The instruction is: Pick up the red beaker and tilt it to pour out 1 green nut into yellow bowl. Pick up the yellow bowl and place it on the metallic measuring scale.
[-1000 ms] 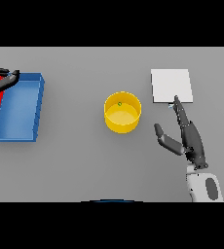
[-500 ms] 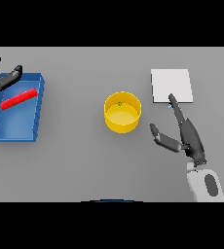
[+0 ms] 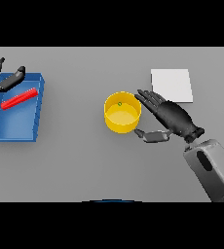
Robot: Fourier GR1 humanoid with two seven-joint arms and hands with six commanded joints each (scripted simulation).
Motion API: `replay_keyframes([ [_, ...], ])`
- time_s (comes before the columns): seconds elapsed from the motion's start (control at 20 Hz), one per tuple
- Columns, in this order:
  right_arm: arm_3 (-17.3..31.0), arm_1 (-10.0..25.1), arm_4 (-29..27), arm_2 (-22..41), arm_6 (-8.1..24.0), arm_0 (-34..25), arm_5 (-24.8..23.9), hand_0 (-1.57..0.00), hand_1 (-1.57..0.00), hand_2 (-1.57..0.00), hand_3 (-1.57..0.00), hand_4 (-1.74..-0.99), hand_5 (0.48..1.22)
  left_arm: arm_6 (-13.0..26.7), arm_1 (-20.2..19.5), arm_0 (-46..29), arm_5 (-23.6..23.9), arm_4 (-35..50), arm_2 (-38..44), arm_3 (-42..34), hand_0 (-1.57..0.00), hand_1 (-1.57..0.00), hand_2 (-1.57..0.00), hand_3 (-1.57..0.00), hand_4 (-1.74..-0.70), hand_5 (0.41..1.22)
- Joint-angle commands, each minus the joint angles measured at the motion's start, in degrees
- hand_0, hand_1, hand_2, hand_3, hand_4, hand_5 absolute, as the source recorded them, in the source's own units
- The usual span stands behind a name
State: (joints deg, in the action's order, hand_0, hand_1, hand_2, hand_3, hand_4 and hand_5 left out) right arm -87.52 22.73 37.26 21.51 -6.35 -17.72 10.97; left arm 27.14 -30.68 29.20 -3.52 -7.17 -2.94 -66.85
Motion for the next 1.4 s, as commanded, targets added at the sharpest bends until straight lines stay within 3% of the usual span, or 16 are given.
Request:
replay_keyframes([
  [0.0, 1.21, 0.12, 1.27, 1.5, -0.73, -2.04, 0.98, 0.0, 0.0, 0.0, 0.0, -1.157, 0.635, -0.69, -0.51, -0.25, -0.24, 0.26, 0.46, 0.15, 0.0, 0.0, 0.0, 0.0, -0.81, 0.688],
  [0.15, 3.74, 1.85, 5.14, 5.5, -3.6, -6.42, 3.81, 0.0, 0.0, 0.0, 0.0, -1.164, 0.641, -0.76, -0.4, -0.65, -0.29, 0.18, 0.27, -0.12, 0.0, 0.0, 0.0, 0.0, -0.81, 0.689],
  [0.4, 11.73, 1.64, 8.63, 9.92, -7.91, -12.49, 5.86, 0.0, 0.0, 0.0, 0.0, -1.156, 0.642, -0.99, -0.26, -0.68, -0.5, 0.39, 0.44, 0.36, 0.0, 0.0, 0.0, 0.0, -0.81, 0.695],
  [0.6, 16.33, 0.21, 10.46, 13.37, -8.9, -16.96, 9.34, 0.0, 0.0, 0.0, 0.0, -1.161, 0.658, -1.23, -0.87, -0.26, -0.83, 0.16, 0.6, 0.75, 0.0, 0.0, 0.0, 0.0, -0.81, 0.696],
  [0.8, 20.01, -1.55, 12.18, 16.18, -7.85, -20.26, 12.34, 0.0, 0.0, 0.0, 0.0, -1.168, 0.673, -1.89, -1.06, -0.16, -1.01, -0.16, 0.45, 1.02, 0.0, 0.0, 0.0, 0.0, -0.8, 0.702],
  [1.1, 25.52, -3.08, 13.11, 17.66, -7.96, -23.13, 13.87, 0.0, 0.0, 0.0, -0.01, -1.188, 0.693, -1.5, -1.1, -1.38, -0.89, -0.33, 0.07, -0.41, 0.0, 0.0, 0.0, 0.0, -0.79, 0.708],
  [1.25, 27.02, -4.06, 13.37, 17.73, -6.76, -23.56, 13.53, 0.0, -0.01, -0.04, -0.08, -1.234, 0.77, -1.65, -1.58, -0.46, -1.24, -0.29, 0.53, 0.85, 0.0, 0.0, 0.0, 0.0, -0.79, 0.714],
  [1.3, 26.45, -3.75, 13.49, 18.06, -7.24, -22.96, 13.53, -0.05, -0.06, -0.09, -0.13, -1.261, 0.809, -1.94, -1.63, -0.37, -1.57, -0.07, 0.55, 0.82, 0.0, 0.0, 0.0, 0.0, -0.79, 0.712],
  [1.35, 26.62, -3.73, 13.65, 18.37, -8.1, -22.97, 13.47, -0.19, -0.18, -0.19, -0.21, -1.309, 0.891, -2.16, -1.47, -0.6, -1.37, -0.22, 0.49, 1.15, 0.0, 0.0, 0.0, 0.0, -0.79, 0.711],
])
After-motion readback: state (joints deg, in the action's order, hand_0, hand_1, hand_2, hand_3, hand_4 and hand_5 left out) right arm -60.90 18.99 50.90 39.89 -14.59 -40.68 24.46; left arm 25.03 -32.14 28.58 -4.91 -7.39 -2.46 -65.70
